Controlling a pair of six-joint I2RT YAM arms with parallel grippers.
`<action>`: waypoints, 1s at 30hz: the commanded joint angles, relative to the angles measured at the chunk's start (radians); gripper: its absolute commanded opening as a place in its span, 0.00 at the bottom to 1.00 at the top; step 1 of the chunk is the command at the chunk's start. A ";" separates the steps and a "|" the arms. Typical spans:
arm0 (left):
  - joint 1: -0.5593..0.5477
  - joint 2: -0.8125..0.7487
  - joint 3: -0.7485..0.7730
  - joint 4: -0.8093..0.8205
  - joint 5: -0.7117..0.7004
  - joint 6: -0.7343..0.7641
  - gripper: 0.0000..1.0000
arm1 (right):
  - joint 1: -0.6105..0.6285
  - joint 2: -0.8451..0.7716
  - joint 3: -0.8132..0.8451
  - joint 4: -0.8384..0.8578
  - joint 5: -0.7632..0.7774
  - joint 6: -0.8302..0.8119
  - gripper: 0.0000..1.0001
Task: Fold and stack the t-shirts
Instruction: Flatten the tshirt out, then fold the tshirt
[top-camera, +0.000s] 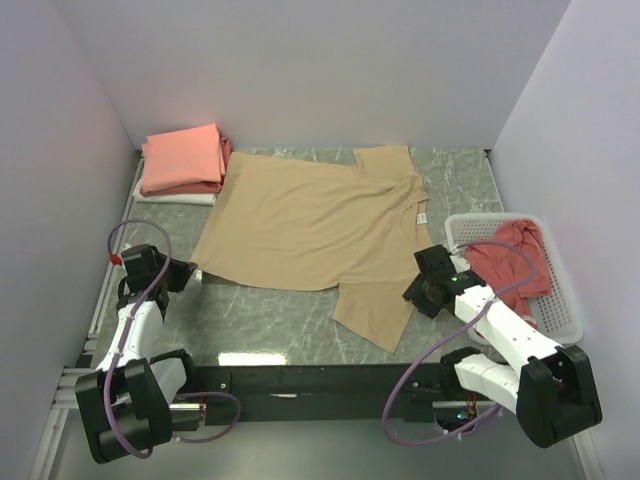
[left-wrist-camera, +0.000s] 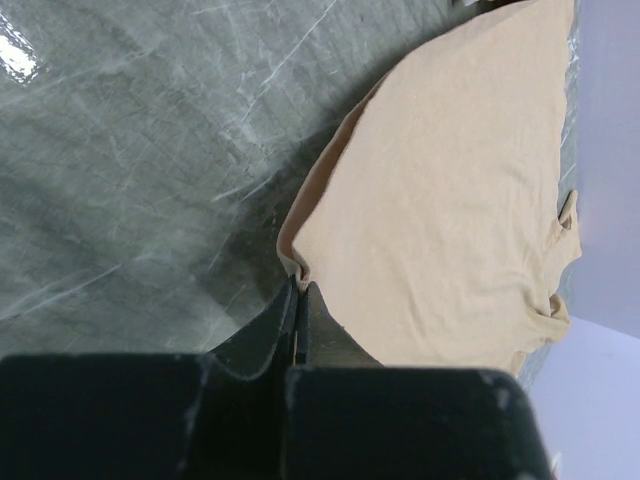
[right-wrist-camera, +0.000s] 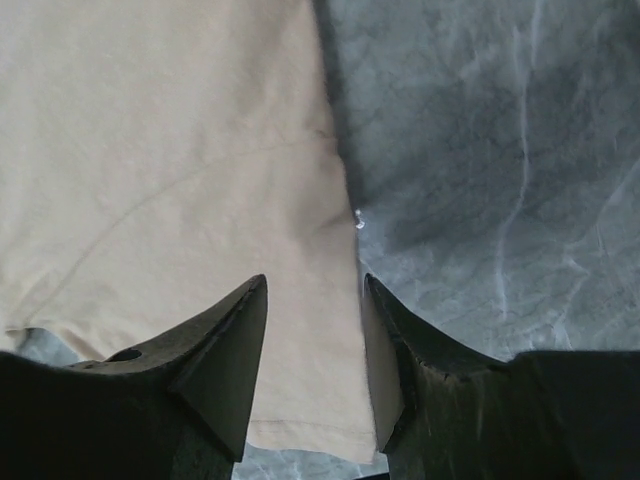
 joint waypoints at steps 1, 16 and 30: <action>-0.004 -0.022 0.020 0.010 -0.011 0.004 0.01 | 0.018 -0.032 -0.049 0.004 0.015 0.063 0.50; -0.004 -0.014 0.006 0.020 -0.006 -0.003 0.01 | 0.122 0.126 -0.059 0.088 0.010 0.116 0.47; -0.004 -0.032 0.010 -0.011 -0.018 0.011 0.01 | 0.123 -0.027 -0.042 -0.077 0.084 0.098 0.00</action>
